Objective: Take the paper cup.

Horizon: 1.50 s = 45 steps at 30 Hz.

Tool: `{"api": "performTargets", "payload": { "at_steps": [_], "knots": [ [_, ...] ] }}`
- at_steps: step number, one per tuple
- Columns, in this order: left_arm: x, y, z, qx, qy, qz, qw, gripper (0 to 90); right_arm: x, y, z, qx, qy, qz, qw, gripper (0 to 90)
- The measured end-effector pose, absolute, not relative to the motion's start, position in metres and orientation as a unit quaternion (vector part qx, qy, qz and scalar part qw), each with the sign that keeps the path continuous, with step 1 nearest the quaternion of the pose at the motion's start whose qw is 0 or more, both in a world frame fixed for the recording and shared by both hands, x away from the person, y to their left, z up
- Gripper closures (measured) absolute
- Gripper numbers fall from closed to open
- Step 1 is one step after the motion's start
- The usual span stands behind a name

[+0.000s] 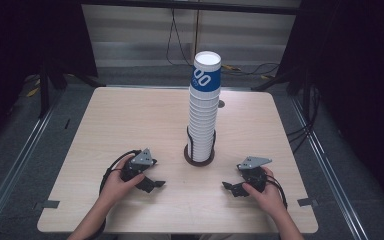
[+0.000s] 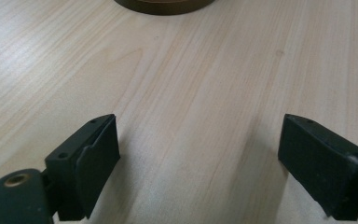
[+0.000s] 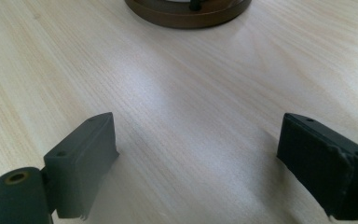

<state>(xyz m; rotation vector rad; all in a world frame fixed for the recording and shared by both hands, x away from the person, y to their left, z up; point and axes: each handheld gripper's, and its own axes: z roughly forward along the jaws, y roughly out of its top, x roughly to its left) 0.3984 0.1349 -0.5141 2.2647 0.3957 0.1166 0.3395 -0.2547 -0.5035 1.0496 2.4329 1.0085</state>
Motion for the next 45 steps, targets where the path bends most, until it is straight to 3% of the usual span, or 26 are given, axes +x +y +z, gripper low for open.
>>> {"api": "performTargets", "payload": {
  "at_steps": [17, 23, 24, 30, 34, 45],
  "knots": [
    [0.397, 0.134, -0.514, 0.9, 0.159, 0.049, 0.402, 7.7, 0.34, -0.255, -0.503, 0.366, 0.848, 0.352, 0.152, 10.9],
    [0.396, 0.134, -0.514, 0.9, 0.161, 0.049, 0.403, 6.3, 0.339, -0.257, -0.5, 0.37, 0.846, 0.359, 0.133, 15.3],
    [0.396, 0.134, -0.514, 0.899, 0.168, 0.051, 0.401, 6.0, 0.338, -0.259, -0.495, 0.387, 0.839, 0.364, 0.116, 14.9],
    [0.398, 0.13, -0.507, 0.9, 0.21, 0.03, 0.382, 6.3, 0.336, -0.258, -0.472, 0.376, 0.841, 0.37, 0.122, 14.8],
    [0.397, 0.126, -0.499, 0.902, 0.206, 0.014, 0.379, 15.2, 0.342, -0.258, -0.453, 0.379, 0.825, 0.403, 0.118, 14.8],
    [0.403, 0.128, -0.465, 0.901, 0.207, -0.01, 0.381, 15.4, 0.358, -0.242, -0.409, 0.352, 0.837, 0.394, 0.139, 14.7]
  ]
}}
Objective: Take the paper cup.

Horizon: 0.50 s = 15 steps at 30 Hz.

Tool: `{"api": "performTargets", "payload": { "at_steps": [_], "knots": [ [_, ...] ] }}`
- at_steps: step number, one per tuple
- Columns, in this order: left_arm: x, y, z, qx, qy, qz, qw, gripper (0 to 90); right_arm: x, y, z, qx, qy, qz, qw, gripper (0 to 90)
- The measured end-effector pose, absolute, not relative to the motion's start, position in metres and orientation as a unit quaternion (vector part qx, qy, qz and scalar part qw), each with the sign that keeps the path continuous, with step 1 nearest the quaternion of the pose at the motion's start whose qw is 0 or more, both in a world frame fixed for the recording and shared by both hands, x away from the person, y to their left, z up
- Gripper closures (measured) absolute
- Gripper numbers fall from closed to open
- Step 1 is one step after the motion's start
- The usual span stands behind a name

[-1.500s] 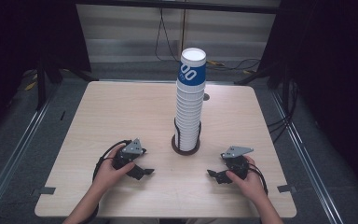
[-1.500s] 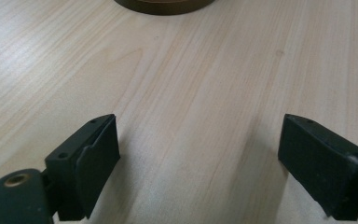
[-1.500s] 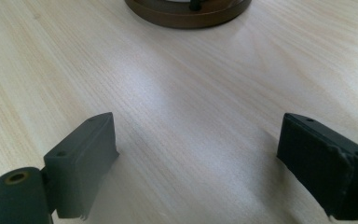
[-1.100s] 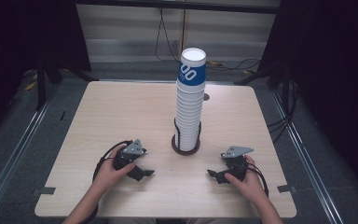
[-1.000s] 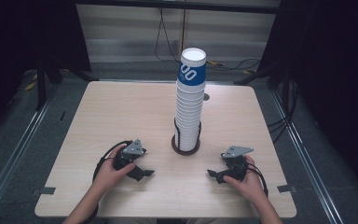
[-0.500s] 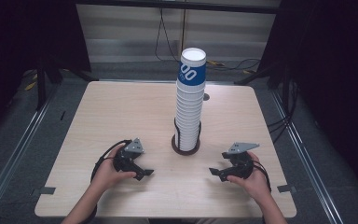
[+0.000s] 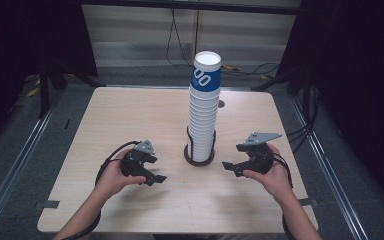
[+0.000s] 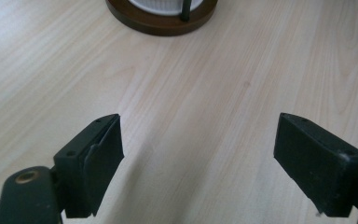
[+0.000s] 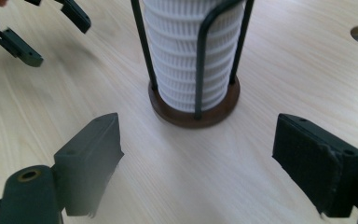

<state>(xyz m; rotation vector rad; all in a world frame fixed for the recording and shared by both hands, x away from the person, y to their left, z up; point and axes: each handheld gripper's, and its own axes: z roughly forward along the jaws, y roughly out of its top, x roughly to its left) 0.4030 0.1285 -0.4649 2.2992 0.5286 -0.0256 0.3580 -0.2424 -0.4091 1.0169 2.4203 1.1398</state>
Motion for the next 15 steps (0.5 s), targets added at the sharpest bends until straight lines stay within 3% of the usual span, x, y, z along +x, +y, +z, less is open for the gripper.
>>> {"api": "performTargets", "payload": {
  "at_steps": [15],
  "knots": [
    [0.418, 0.114, -0.431, 0.901, 0.198, -0.038, 0.385, 16.7, 0.371, -0.233, -0.367, 0.338, 0.831, 0.417, 0.143, 14.7]
  ]
}}
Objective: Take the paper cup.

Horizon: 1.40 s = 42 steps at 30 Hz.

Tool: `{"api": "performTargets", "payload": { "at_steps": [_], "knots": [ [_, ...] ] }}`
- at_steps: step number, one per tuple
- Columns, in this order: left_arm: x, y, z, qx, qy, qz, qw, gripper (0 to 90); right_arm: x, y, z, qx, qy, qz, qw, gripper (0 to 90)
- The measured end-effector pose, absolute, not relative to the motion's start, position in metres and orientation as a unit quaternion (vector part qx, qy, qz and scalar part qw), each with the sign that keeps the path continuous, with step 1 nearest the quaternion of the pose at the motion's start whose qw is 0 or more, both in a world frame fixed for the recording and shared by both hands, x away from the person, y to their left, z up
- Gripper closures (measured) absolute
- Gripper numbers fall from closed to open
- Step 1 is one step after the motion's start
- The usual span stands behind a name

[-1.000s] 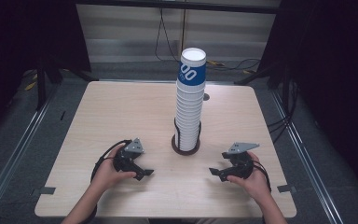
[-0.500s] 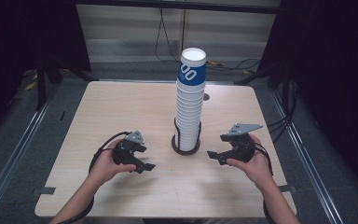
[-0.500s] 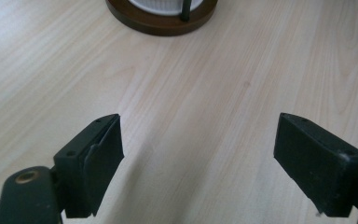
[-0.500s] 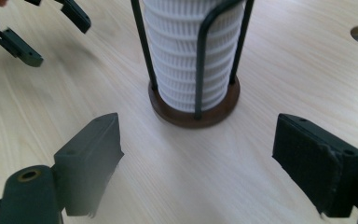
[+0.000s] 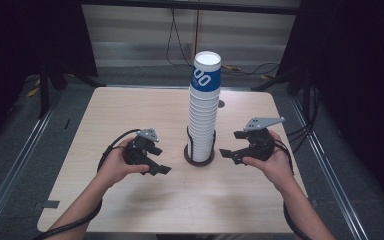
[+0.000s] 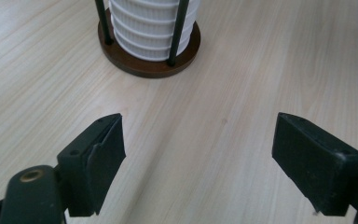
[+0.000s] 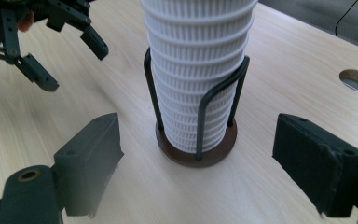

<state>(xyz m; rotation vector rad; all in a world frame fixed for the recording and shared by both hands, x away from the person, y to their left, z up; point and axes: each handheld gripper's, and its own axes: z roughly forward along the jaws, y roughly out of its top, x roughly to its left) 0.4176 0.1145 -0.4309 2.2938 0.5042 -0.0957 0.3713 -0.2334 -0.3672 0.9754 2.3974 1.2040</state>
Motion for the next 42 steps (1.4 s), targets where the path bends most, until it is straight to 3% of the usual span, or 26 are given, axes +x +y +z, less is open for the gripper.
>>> {"api": "performTargets", "payload": {
  "at_steps": [42],
  "knots": [
    [0.452, 0.104, -0.326, 0.902, 0.18, -0.021, 0.392, 16.7, 0.406, -0.199, -0.294, 0.314, 0.802, 0.483, 0.157, 13.2]
  ]
}}
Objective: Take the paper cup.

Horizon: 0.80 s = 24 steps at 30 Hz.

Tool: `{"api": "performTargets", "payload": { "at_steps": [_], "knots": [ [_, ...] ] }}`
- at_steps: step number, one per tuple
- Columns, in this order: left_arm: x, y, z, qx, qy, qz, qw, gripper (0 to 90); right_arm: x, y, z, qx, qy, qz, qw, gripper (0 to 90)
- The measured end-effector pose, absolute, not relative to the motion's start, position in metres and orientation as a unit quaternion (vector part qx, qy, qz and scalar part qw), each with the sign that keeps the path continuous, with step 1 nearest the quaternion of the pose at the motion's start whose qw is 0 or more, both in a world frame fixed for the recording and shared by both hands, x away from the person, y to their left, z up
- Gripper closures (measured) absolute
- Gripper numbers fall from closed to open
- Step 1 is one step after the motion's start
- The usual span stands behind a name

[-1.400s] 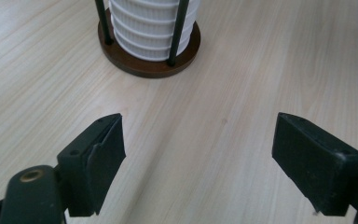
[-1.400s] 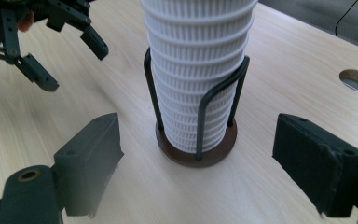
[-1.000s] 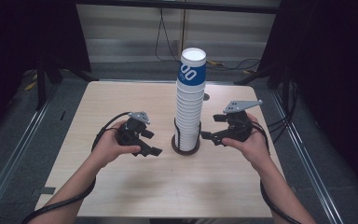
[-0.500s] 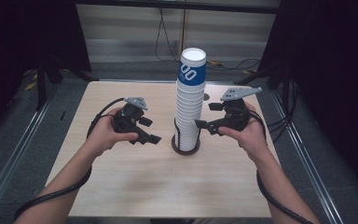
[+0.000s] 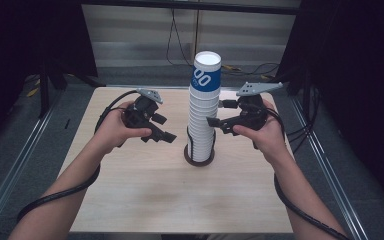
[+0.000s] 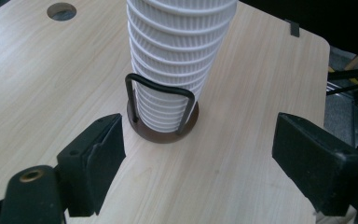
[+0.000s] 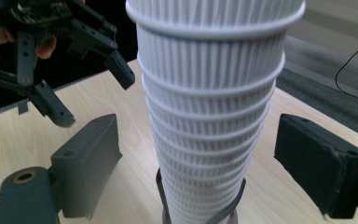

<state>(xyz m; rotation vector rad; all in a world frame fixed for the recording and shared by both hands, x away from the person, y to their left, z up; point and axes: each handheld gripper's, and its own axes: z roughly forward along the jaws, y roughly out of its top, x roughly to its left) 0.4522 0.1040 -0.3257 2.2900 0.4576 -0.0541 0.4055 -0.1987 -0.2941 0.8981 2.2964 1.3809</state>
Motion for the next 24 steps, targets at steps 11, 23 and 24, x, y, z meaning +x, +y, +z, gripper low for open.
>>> {"api": "performTargets", "payload": {
  "at_steps": [11, 23, 24],
  "knots": [
    [0.457, 0.101, -0.316, 0.904, 0.177, -0.017, 0.388, 16.7, 0.414, -0.185, -0.277, 0.31, 0.792, 0.497, 0.172, 12.1],
    [0.463, 0.086, -0.3, 0.901, 0.17, -0.019, 0.4, 16.7, 0.429, -0.178, -0.283, 0.329, 0.782, 0.502, 0.167, 12.4],
    [0.463, 0.084, -0.299, 0.901, 0.168, -0.02, 0.399, 16.7, 0.43, -0.176, -0.285, 0.327, 0.782, 0.503, 0.168, 12.1]
  ]
}}
